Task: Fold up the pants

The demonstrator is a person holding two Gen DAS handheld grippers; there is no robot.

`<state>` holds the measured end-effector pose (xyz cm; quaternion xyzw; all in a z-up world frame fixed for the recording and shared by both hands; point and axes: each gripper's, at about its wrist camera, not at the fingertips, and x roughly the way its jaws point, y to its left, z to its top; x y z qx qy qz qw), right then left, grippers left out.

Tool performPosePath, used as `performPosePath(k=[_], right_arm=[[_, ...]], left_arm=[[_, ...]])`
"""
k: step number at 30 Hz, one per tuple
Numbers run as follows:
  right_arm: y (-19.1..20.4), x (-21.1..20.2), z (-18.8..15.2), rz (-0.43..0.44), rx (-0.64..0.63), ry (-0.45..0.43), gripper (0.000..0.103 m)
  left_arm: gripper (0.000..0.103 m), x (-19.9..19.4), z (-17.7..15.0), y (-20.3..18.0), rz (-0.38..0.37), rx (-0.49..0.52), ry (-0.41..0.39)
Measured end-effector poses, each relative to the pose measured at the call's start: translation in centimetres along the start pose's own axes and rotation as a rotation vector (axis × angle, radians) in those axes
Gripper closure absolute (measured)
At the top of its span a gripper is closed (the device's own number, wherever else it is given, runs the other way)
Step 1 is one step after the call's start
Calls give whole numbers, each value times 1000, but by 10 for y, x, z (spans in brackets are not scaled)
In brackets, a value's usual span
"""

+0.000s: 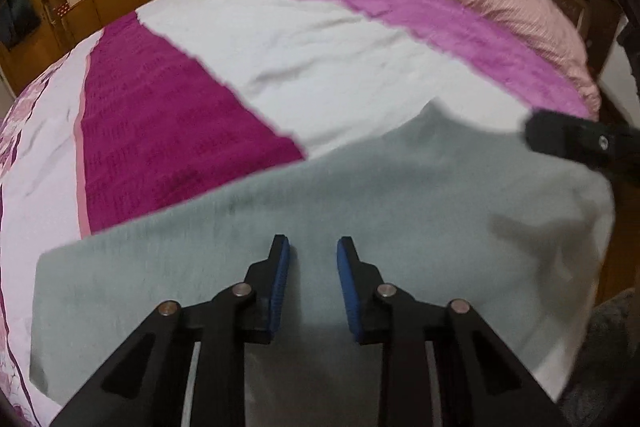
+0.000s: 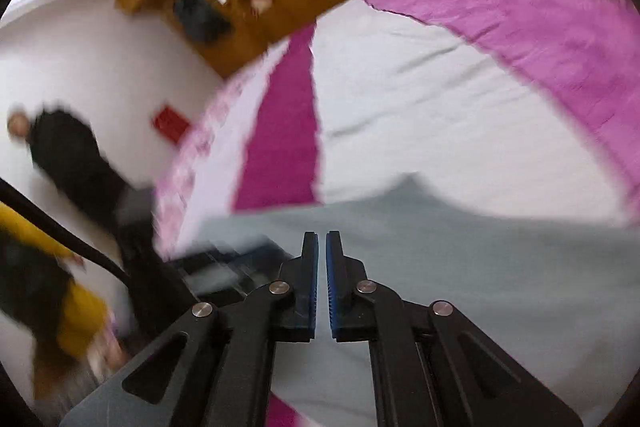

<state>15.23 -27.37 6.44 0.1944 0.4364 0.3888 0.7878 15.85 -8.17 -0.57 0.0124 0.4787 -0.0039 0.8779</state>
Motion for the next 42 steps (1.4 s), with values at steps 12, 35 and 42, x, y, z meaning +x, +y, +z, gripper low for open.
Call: performPosePath(k=[12,35,42], right_arm=[[-6,106,0,-146,-79,150,103],[-24,109,22,-116,-38,147,103],[-59,75,25,-10,130,70,103]], left_arm=[[79,1,-10,17,-59,12,18],[78,12,7,49,-72,-74,53],[79,8,5,47,-60,-72,40]])
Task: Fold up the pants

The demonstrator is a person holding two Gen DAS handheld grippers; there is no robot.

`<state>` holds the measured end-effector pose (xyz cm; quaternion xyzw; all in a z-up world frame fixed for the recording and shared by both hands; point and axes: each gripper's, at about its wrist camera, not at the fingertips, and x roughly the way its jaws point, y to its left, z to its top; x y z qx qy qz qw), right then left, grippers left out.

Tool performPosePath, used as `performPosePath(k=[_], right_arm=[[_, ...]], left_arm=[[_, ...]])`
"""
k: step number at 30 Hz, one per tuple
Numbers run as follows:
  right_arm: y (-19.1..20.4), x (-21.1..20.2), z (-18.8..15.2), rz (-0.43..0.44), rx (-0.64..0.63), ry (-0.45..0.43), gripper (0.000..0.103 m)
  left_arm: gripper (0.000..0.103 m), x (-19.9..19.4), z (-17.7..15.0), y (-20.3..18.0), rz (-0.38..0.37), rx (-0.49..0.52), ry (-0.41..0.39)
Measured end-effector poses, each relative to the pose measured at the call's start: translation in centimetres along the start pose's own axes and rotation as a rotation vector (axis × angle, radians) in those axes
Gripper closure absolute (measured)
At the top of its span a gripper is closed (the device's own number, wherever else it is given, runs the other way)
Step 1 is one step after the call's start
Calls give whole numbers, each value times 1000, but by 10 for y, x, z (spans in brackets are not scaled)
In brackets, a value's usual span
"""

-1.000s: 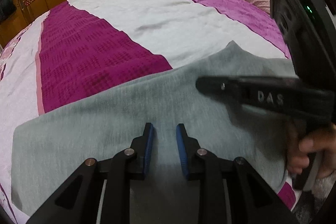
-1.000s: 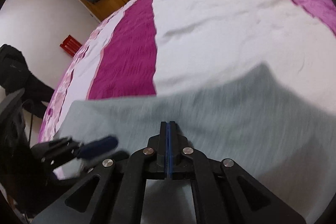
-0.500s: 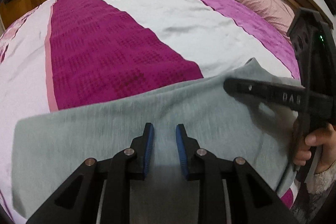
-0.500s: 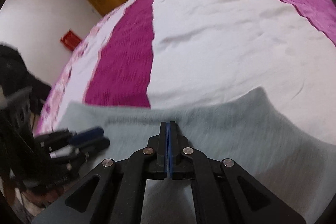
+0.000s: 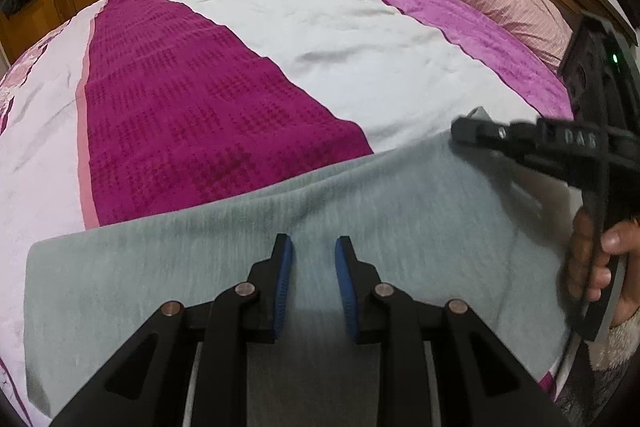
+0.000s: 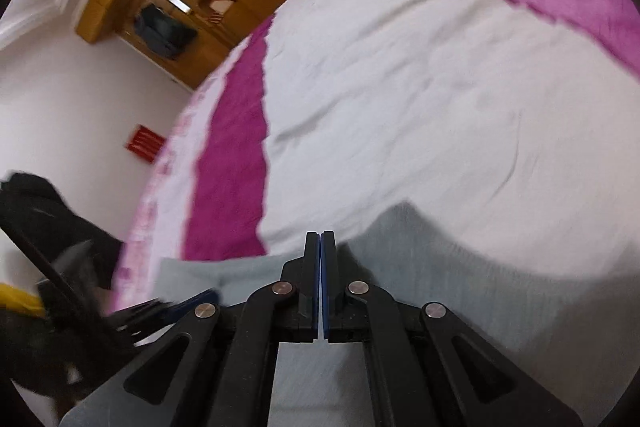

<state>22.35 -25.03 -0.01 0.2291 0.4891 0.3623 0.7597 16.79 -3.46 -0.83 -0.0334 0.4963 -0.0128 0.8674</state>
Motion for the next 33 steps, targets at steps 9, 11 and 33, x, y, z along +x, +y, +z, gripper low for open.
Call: performPosePath(k=[9,11,33], right_arm=[[0,-16,-16,-85,-67,-1,103],[-5,-19,-18,-85,-57,8,103],[-113,-177,-75,-126,101,-143,103]], left_arm=[[79,-3,4,-33,-12,42,-26],[79,6,0,-37,13,45,-3],[79,7,-6,-135,-111,140,-15]])
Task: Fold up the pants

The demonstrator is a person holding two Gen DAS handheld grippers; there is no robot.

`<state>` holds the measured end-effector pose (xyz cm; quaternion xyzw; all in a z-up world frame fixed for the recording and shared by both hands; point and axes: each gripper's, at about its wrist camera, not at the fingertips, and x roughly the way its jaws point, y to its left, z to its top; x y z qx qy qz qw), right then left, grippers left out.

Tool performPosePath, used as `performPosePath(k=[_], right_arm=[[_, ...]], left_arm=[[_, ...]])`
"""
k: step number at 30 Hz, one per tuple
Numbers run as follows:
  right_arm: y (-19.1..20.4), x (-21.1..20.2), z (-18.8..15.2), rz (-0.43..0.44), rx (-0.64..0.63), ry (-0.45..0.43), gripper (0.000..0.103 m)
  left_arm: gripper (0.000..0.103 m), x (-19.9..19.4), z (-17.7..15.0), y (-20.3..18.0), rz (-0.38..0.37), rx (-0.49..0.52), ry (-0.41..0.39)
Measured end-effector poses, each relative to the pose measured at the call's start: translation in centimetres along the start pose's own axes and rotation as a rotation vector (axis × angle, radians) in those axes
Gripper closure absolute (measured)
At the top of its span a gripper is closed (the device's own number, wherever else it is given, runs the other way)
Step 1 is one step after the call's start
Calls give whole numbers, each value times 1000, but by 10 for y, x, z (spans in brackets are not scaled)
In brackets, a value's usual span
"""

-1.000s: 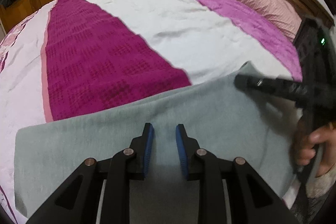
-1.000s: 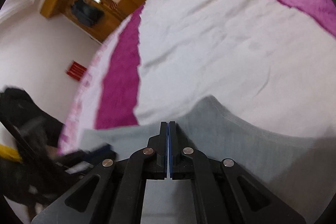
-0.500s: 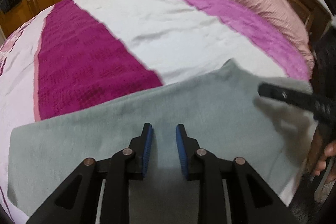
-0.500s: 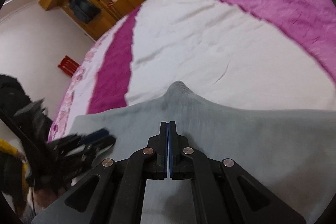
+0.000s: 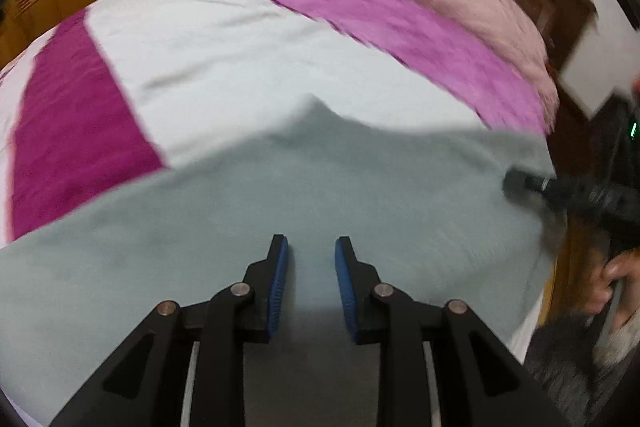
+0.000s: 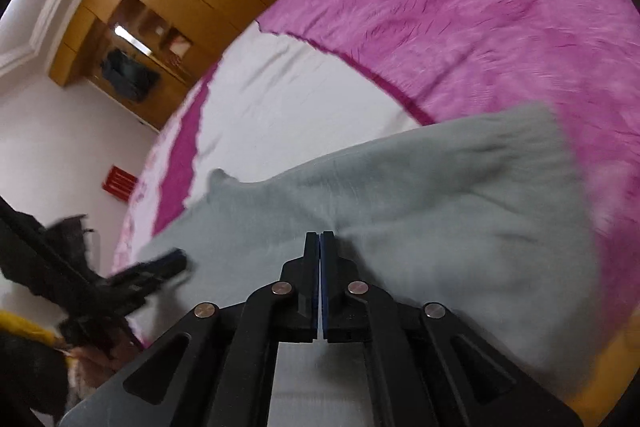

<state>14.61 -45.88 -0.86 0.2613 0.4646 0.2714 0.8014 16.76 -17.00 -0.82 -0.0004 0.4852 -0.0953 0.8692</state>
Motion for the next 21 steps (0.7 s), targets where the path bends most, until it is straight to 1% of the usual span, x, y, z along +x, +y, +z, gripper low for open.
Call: performPosePath(k=[1,2,3,4,5,6,8,10,11,12,13,14,15,17,18,19,21], right_arm=[[0,-7,-2,3,-5,-1,103],[-2,-9,-4,-28,-21,11,103],[-3,-7,-5,-94,-34,25,103],[-7,-5,-5,-197,-54,33,103],[-10,-6,-4,-224,-60,22,103],[-14,-10,-1,-210,-44,8,103],[-17,-20,3,-235,-25,-31,103],[-15,-25,4,-199,-19,-41,103],[-13,-26,3,-153,-9,-35,103],[-10,-24,1,-83,-10,-19,103],[-6,-22,-1,-28,-15,-6,103],[-2,-19,-4,21,-25,6,103],[4,-14,-9,85,-42,25,103],[13,-3,-18,177,-47,86,103],[17,2,-23,206,-56,115,103],[23,10,-31,200,-76,160,103],[27,28,-47,42,-137,265,103]], left_arm=[[79,3,-3,-9,20,23,-3],[79,6,-7,-18,53,51,-11],[79,8,-8,-23,80,65,-18],[79,8,-8,-27,99,69,-28],[80,4,-6,-28,109,60,-36],[80,-1,-6,-29,98,44,-49],[80,-14,-7,-34,11,22,-81],[80,-17,-8,-45,-7,58,-84],[80,-12,-8,-52,-5,90,-68],[80,-3,-8,-56,1,106,-44],[80,11,-8,-59,23,119,-9],[80,19,-8,-61,45,132,-19],[80,21,-7,-62,53,133,-41],[80,16,-4,-61,48,97,-29],[80,11,-5,-60,41,85,-30],[80,5,-6,-60,23,78,-35],[80,-7,-15,-63,-25,89,-44]])
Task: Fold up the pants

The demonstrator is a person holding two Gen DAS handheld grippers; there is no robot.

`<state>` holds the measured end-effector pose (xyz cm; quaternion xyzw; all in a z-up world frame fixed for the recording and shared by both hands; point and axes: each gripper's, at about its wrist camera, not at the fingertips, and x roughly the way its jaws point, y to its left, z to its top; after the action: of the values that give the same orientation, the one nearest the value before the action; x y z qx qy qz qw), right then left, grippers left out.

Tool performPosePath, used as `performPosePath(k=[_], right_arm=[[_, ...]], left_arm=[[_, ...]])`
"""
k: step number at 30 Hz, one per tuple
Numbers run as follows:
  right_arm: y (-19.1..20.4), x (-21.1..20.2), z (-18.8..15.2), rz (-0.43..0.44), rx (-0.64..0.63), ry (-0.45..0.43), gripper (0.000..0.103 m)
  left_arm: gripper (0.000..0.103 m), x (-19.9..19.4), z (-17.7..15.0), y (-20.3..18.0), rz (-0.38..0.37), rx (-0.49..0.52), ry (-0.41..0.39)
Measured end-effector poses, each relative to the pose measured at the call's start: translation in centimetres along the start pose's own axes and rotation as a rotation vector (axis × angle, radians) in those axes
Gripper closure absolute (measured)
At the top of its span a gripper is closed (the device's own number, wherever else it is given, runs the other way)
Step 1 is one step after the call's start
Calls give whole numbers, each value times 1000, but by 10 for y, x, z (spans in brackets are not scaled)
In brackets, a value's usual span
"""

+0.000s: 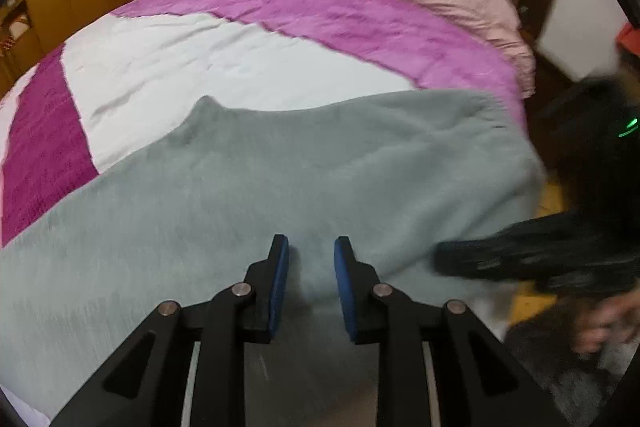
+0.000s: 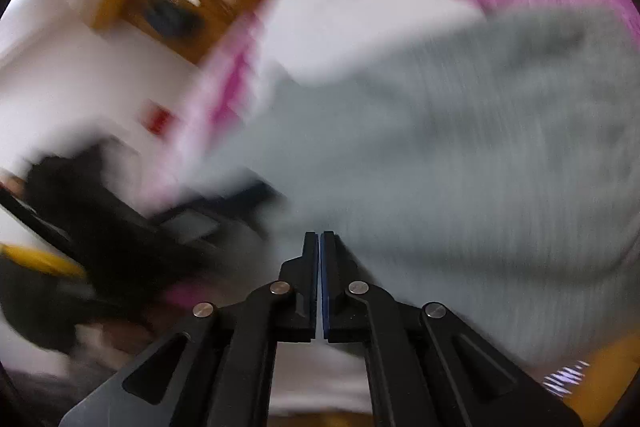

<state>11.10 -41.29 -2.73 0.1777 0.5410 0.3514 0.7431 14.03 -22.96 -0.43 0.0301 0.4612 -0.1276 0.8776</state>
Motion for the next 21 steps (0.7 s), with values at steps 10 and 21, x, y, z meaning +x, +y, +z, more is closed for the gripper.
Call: performPosePath(k=[10,21], right_arm=[[-49,-48,17,36,187,-144,103],[-77,-196,-9,20,242,-474,80]], left_arm=[[79,-9,-13,-21,-7,56,-18],[77,-8,1,-37,-67,38,-34]])
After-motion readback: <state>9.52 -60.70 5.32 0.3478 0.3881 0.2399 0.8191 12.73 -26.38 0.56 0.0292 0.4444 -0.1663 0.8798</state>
